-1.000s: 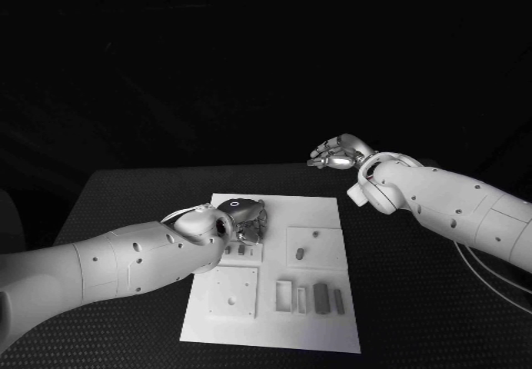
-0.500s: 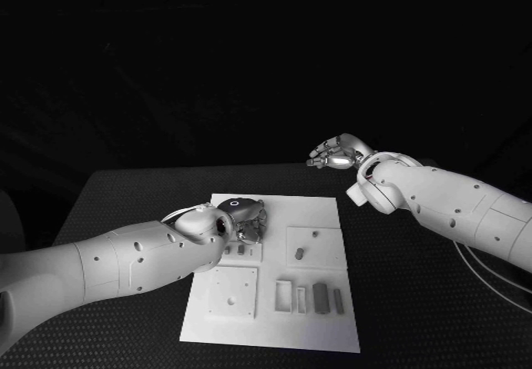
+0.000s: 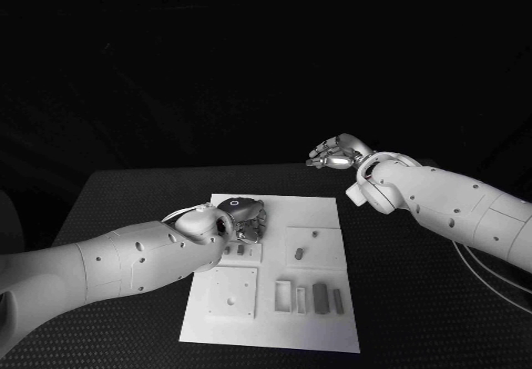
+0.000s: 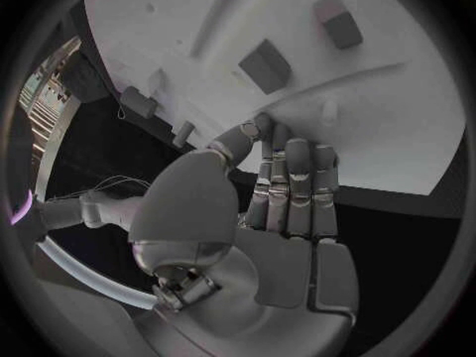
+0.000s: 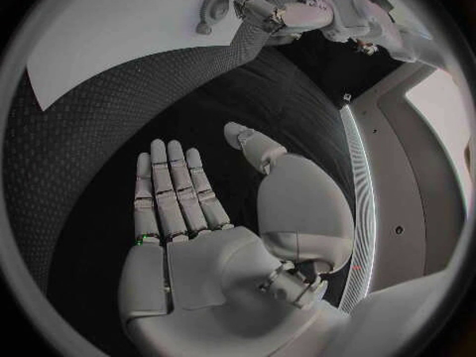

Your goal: Assemble the parts on the task board

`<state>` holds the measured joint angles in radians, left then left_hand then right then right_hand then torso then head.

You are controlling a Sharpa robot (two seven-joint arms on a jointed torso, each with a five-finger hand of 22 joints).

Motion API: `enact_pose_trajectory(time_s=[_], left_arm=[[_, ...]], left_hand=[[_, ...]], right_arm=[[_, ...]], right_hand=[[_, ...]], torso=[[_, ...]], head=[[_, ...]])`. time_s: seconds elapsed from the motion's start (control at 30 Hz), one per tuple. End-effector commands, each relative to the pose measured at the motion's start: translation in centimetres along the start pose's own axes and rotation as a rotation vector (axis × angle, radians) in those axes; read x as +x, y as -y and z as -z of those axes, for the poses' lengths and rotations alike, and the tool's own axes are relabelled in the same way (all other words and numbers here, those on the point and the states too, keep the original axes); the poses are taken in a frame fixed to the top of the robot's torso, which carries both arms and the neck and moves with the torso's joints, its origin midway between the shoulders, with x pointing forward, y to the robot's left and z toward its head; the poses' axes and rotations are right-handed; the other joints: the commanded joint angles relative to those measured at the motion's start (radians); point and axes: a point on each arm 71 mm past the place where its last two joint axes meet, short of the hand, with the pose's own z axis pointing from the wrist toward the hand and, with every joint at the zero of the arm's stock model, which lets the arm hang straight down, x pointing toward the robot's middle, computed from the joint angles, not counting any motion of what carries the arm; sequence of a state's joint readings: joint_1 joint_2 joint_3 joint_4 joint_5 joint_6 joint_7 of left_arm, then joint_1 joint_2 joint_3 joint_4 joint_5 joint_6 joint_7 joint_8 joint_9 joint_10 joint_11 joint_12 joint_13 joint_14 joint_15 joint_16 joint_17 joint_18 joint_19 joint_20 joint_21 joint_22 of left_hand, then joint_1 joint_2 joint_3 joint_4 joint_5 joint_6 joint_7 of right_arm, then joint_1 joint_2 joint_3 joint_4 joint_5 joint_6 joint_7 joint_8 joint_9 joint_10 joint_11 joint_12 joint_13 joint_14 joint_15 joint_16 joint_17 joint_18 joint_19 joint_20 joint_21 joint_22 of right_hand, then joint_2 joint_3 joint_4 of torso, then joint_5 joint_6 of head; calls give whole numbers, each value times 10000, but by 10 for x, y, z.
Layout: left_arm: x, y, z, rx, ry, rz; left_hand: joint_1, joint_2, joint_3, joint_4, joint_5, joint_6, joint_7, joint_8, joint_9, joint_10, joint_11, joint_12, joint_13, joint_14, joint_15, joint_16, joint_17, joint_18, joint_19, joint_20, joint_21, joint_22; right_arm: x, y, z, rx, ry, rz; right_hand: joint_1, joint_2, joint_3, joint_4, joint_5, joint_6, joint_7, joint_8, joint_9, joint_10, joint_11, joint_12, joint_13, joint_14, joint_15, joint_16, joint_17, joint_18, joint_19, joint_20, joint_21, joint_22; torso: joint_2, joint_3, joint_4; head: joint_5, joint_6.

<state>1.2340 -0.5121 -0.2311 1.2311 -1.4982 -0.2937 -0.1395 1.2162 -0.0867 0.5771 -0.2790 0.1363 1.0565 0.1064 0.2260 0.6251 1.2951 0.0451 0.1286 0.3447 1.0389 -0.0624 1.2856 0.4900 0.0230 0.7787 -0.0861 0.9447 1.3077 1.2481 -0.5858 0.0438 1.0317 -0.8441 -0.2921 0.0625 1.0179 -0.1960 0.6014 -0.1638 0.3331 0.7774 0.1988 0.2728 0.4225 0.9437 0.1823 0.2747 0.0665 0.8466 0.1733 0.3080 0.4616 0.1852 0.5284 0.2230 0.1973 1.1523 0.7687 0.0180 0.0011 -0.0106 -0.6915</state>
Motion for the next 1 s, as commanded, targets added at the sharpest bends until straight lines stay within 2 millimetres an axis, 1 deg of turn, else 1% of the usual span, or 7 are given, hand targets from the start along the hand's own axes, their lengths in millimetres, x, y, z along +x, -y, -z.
enact_pose_trajectory(time_s=[0.03,0.23,0.43,0.67,0.8,0.9,1.0], left_arm=[[2,-1,2,100,269,-16],[1,-1,3,139,432,113],[0,-5,7,39,600,574],[-5,-9,13,-98,724,1353],[-15,-16,15,-472,708,2281],[-24,-20,19,-601,779,2641],[-29,-25,25,-658,662,2836]], left_hand=[[5,154,-23,-63,71,162,-44,84,7,169,-45,41,29,181,-56,73,-25,166,124,-724,68,175],[-29,192,-38,-62,67,265,-79,116,-16,293,-91,24,33,317,-104,96,-45,180,228,-774,116,170],[-58,211,-42,-62,69,305,-92,125,-31,346,-108,7,33,376,-122,112,-51,184,266,-795,131,166],[-95,221,-49,-56,84,332,-99,128,-47,390,-122,-12,31,431,-138,141,-49,187,310,-815,155,168],[-130,225,-56,-47,100,341,-100,128,-55,406,-125,-23,29,438,-140,142,-54,185,320,-821,162,169],[-140,234,-54,-47,109,344,-100,127,-60,413,-127,-29,28,441,-142,141,-56,185,326,-825,164,169],[-147,234,-54,-49,118,347,-101,127,-63,419,-128,-33,27,443,-144,141,-58,185,328,-827,166,168]], right_arm=[[1,-1,0,-93,-123,-35],[2,-1,0,-89,-133,-37],[1,0,0,-65,-106,-29],[0,0,0,-65,-108,-28],[-1,1,1,-36,-83,-18],[-2,2,2,-12,-69,-12],[-4,3,2,10,-49,-4]], right_hand=[[-22,8,-54,1,36,-85,204,64,-9,59,-23,-63,14,-62,6,54,-16,-177,-43,-5,-69,11],[-26,8,-57,4,36,-84,203,67,-10,63,-24,-69,14,-62,5,57,-19,-177,-41,-6,-74,16],[-26,7,-60,4,38,-84,202,70,-10,66,-25,-75,14,-64,5,60,-23,-177,-40,-7,-80,21],[-26,6,-63,3,38,-82,201,73,-10,70,-26,-80,14,-65,5,62,-27,-177,-38,-8,-85,25],[-25,5,-64,2,38,-82,200,75,-10,71,-27,-84,14,-66,5,64,-29,-177,-37,-9,-88,28],[-25,2,-66,1,38,-81,200,76,-10,73,-27,-86,15,-66,5,65,-30,-177,-36,-10,-91,30],[-24,0,-67,0,39,-81,199,78,-10,75,-28,-89,15,-67,5,66,-32,-177,-35,-10,-94,33]], torso=[[0,2,-2],[-1,5,-2],[7,5,-6],[0,-2,10],[-5,-5,14],[-10,3,14],[-12,1,29]], head=[[-3,4],[-30,-18],[-37,0],[-25,23],[-12,43],[-7,59],[8,60]])
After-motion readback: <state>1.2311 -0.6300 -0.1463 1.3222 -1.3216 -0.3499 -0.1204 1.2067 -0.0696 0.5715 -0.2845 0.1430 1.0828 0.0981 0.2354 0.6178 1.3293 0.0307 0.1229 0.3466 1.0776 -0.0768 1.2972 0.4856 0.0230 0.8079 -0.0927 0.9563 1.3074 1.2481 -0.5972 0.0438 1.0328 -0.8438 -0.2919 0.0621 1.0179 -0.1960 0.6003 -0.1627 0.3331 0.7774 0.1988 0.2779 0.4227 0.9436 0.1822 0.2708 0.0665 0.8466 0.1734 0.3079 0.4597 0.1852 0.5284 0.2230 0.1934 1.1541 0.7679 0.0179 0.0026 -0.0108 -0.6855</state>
